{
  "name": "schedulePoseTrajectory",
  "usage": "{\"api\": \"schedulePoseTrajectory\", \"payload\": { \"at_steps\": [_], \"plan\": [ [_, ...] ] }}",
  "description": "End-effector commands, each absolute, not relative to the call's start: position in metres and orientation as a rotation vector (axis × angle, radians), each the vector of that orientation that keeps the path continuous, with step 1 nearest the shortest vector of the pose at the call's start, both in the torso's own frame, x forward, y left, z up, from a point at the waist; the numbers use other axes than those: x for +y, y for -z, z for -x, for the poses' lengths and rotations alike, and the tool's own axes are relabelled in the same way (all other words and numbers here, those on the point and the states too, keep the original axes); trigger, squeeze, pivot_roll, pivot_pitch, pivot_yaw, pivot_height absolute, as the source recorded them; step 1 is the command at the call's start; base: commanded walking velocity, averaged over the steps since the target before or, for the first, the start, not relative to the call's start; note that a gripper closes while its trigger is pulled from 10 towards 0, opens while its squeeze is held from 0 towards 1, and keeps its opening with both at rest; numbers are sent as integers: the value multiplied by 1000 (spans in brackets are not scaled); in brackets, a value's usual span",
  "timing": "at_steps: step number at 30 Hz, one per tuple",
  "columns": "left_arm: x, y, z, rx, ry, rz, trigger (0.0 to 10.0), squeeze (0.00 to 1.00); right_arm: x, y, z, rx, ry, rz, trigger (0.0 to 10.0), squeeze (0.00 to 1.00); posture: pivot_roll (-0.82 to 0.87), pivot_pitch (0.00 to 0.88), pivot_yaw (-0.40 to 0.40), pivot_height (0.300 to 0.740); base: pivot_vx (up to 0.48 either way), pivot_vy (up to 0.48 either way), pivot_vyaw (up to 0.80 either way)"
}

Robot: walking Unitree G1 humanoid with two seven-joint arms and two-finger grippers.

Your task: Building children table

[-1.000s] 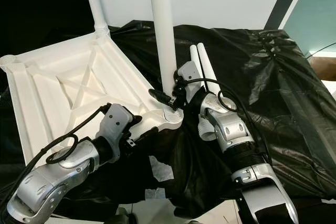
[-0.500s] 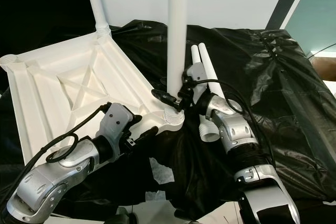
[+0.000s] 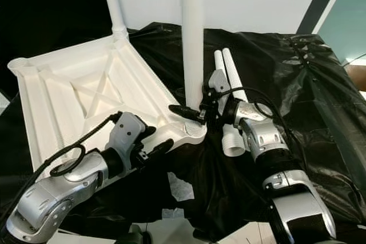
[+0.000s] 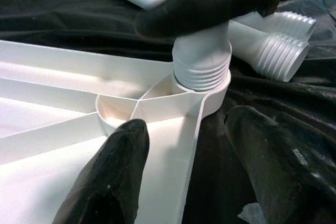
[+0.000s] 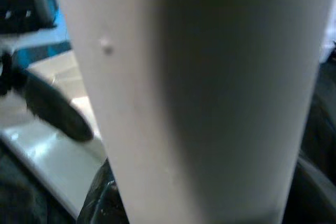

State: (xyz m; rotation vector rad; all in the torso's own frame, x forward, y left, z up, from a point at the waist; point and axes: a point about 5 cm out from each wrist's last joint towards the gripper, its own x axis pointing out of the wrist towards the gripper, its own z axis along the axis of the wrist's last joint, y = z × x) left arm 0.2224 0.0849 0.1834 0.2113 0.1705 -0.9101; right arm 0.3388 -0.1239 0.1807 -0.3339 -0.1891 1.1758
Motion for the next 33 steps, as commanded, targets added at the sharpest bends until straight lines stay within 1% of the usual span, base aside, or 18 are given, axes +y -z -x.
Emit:
{"api": "schedulePoseTrajectory", "payload": {
  "at_steps": [1, 8, 9, 10, 12, 16, 21, 26, 33],
  "plan": [
    [85, -186, -219, 175, 970, -213, 10000, 0, -138, -144, -333, -7, -1187, 369, 10000, 0, 154, 107, -8, 740, 0, 0, 0],
    [87, -187, -217, 180, 968, -213, 10000, 0, -138, -141, -331, -29, -1198, 304, 10000, 0, 162, 112, 4, 740, 0, 0, 0],
    [88, -188, -216, 182, 969, -213, 10000, 0, -137, -141, -331, -35, -1206, 257, 10000, 0, 164, 112, 6, 740, 0, 0, 0],
    [88, -188, -216, 182, 969, -213, 10000, 0, -137, -141, -331, -35, -1206, 257, 10000, 0, 164, 112, 6, 740, 0, 0, 0],
    [89, -188, -216, 185, 969, -215, 10000, 0, -136, -141, -331, -40, -1206, 186, 10000, 0, 164, 112, 7, 740, 0, 0, 0],
    [89, -188, -216, 187, 970, -218, 10000, 0, -139, -141, -332, -25, -1204, 120, 10000, 0, 164, 113, 9, 740, 0, 0, 0],
    [87, -189, -216, 188, 971, -219, 10000, 0, -142, -138, -330, -44, -1216, 151, 10000, 0, 161, 113, 9, 740, 0, 0, 0],
    [86, -190, -217, 184, 968, -217, 10000, 0, -143, -135, -329, -36, -1200, 122, 10000, 0, 166, 110, 5, 740, 0, 0, 0],
    [87, -191, -216, 184, 964, -215, 10000, 0, -135, -133, -325, -120, -1131, 77, 10000, 0, 165, 106, 7, 740, 0, 0, 0]
  ]
}}
